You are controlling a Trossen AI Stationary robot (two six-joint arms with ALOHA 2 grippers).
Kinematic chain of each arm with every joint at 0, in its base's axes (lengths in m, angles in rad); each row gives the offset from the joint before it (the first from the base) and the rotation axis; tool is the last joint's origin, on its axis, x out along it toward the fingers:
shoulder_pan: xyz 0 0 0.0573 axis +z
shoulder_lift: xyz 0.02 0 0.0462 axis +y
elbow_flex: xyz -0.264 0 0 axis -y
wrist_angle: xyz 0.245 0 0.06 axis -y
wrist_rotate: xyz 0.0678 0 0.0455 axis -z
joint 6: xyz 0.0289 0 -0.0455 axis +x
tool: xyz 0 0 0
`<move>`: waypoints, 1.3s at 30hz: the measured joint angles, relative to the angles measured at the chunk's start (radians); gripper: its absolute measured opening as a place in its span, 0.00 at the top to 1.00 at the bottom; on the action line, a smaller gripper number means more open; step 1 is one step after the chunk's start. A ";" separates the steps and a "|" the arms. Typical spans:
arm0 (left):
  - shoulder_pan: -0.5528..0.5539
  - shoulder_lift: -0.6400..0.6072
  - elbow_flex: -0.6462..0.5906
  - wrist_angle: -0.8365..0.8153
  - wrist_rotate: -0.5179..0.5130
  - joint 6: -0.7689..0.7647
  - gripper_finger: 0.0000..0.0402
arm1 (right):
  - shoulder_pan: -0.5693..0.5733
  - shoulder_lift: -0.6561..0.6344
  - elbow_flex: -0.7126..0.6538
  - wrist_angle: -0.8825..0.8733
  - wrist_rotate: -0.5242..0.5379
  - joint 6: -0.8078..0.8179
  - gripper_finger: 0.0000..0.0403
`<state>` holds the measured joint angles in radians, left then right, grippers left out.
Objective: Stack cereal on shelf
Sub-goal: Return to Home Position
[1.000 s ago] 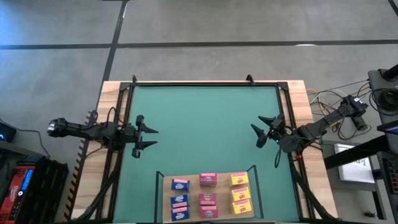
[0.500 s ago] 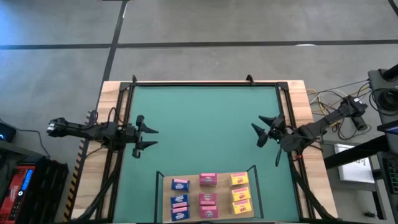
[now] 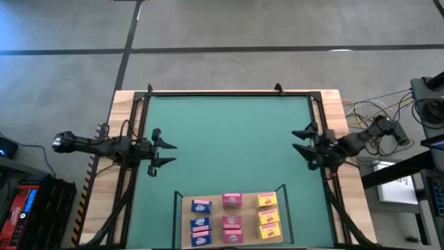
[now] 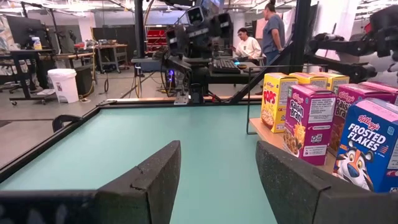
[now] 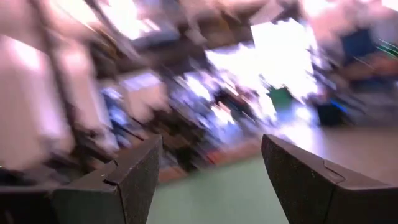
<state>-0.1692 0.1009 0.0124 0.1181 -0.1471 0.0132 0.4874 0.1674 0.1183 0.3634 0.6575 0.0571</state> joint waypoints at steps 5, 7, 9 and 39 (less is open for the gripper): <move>0.000 0.000 0.000 0.000 0.000 0.000 0.52 | -0.007 -0.064 -0.047 0.059 -0.139 -0.074 0.34; 0.000 0.000 0.000 0.000 0.000 0.000 0.52 | -0.013 -0.085 -0.066 0.066 -0.144 -0.081 0.34; 0.000 0.000 0.000 0.000 0.000 0.000 0.52 | -0.025 -0.107 -0.084 0.069 -0.158 -0.081 0.34; 0.000 0.002 0.000 -0.001 0.000 0.000 0.52 | -0.157 -0.104 -0.092 0.076 -0.370 0.012 0.34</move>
<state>-0.1688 0.1032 0.0124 0.1169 -0.1474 0.0132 0.3309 0.0630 0.0265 0.4395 0.2878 0.0694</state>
